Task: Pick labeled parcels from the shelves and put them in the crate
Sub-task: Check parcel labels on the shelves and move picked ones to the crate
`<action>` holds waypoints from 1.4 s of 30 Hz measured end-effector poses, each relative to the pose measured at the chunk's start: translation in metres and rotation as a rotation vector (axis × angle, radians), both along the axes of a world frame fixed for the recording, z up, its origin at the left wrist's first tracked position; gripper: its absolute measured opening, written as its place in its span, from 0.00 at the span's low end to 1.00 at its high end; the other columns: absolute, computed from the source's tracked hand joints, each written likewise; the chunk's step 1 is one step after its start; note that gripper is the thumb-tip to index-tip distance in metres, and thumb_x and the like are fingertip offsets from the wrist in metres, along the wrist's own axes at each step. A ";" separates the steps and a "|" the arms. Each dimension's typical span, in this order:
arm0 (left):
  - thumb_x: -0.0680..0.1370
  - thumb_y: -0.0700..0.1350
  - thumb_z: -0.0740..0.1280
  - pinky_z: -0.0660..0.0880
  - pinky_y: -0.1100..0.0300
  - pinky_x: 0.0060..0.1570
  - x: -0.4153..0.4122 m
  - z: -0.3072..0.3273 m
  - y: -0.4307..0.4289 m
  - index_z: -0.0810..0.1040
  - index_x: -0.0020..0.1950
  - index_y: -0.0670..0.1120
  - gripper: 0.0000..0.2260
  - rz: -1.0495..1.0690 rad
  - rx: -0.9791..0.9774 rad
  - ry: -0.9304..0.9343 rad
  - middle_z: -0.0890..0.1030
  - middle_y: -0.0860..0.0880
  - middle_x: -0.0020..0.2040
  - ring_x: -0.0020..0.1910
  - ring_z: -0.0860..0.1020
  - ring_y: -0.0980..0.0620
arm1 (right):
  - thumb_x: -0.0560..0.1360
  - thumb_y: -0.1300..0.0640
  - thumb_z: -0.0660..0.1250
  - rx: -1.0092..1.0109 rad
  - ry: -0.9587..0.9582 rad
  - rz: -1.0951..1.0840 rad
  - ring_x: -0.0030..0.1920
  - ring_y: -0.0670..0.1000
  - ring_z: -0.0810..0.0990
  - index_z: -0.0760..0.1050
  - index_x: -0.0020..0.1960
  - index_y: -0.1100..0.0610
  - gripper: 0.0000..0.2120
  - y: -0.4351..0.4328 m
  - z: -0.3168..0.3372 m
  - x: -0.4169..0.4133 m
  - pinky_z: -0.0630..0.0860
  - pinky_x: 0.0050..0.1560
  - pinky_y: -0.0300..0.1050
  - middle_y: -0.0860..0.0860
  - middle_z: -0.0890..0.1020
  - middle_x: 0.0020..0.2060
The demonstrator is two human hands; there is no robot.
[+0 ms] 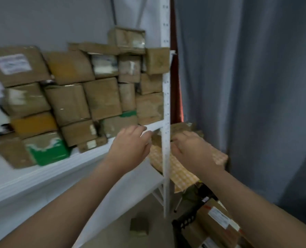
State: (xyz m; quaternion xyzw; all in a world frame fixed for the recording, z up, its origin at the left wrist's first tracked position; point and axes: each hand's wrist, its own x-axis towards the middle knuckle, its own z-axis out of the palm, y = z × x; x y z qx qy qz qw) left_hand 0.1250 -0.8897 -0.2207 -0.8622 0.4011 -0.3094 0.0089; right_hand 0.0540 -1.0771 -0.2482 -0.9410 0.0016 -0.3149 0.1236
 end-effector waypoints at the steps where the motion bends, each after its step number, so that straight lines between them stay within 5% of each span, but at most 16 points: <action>1: 0.73 0.48 0.67 0.75 0.52 0.41 0.000 0.005 0.019 0.81 0.51 0.44 0.11 0.043 -0.007 -0.015 0.81 0.45 0.47 0.45 0.79 0.42 | 0.78 0.51 0.60 0.003 -0.015 0.045 0.53 0.53 0.77 0.78 0.57 0.54 0.13 0.017 0.007 0.006 0.72 0.50 0.47 0.50 0.80 0.52; 5: 0.74 0.53 0.56 0.76 0.51 0.46 -0.003 0.019 0.099 0.80 0.54 0.44 0.19 0.187 -0.051 -0.014 0.81 0.44 0.50 0.48 0.78 0.42 | 0.77 0.52 0.60 0.045 -0.064 0.203 0.54 0.55 0.77 0.79 0.56 0.55 0.13 0.094 0.027 0.037 0.73 0.51 0.48 0.50 0.81 0.52; 8: 0.73 0.53 0.56 0.77 0.50 0.47 -0.008 0.021 0.160 0.79 0.55 0.44 0.20 0.299 -0.066 -0.022 0.81 0.44 0.51 0.50 0.78 0.42 | 0.75 0.52 0.62 0.055 -0.102 0.319 0.49 0.57 0.78 0.80 0.52 0.57 0.13 0.156 0.033 0.053 0.74 0.44 0.49 0.53 0.82 0.47; 20: 0.74 0.51 0.65 0.77 0.50 0.49 0.023 0.003 0.384 0.77 0.59 0.45 0.17 0.505 -0.229 -0.044 0.78 0.43 0.59 0.53 0.79 0.41 | 0.76 0.56 0.65 0.040 -0.135 0.562 0.55 0.53 0.76 0.79 0.57 0.56 0.11 0.374 0.037 0.117 0.71 0.50 0.45 0.49 0.81 0.53; 27: 0.78 0.55 0.64 0.66 0.49 0.64 0.126 0.044 0.396 0.61 0.75 0.51 0.27 0.462 -0.622 0.297 0.60 0.43 0.73 0.69 0.65 0.40 | 0.73 0.60 0.68 0.041 -0.170 0.484 0.52 0.56 0.79 0.80 0.55 0.57 0.12 0.419 0.038 0.171 0.76 0.51 0.51 0.52 0.82 0.52; 31: 0.75 0.63 0.63 0.60 0.48 0.69 0.189 0.066 0.386 0.55 0.76 0.57 0.33 0.466 -0.627 0.450 0.50 0.41 0.77 0.74 0.56 0.38 | 0.74 0.58 0.66 0.045 -0.200 0.428 0.50 0.52 0.79 0.80 0.54 0.56 0.10 0.421 0.043 0.192 0.76 0.49 0.47 0.50 0.82 0.50; 34: 0.73 0.65 0.64 0.63 0.52 0.67 0.218 0.063 0.388 0.58 0.76 0.55 0.35 0.464 -0.554 0.582 0.62 0.43 0.75 0.73 0.62 0.43 | 0.73 0.57 0.64 0.062 -0.227 0.440 0.48 0.51 0.79 0.80 0.53 0.56 0.10 0.422 0.042 0.199 0.77 0.47 0.46 0.50 0.82 0.49; 37: 0.76 0.56 0.67 0.69 0.56 0.61 0.222 0.047 0.393 0.63 0.74 0.52 0.29 0.393 -0.636 0.543 0.74 0.47 0.68 0.65 0.72 0.45 | 0.73 0.58 0.65 0.077 -0.232 0.464 0.50 0.51 0.79 0.80 0.54 0.56 0.11 0.427 0.039 0.203 0.78 0.46 0.43 0.51 0.81 0.51; 42: 0.78 0.49 0.67 0.72 0.55 0.59 0.215 0.033 0.408 0.71 0.70 0.49 0.21 0.305 -0.912 0.488 0.78 0.48 0.62 0.59 0.76 0.48 | 0.77 0.60 0.63 0.250 -0.089 0.525 0.71 0.51 0.66 0.70 0.69 0.57 0.20 0.443 0.053 0.207 0.61 0.64 0.36 0.54 0.68 0.71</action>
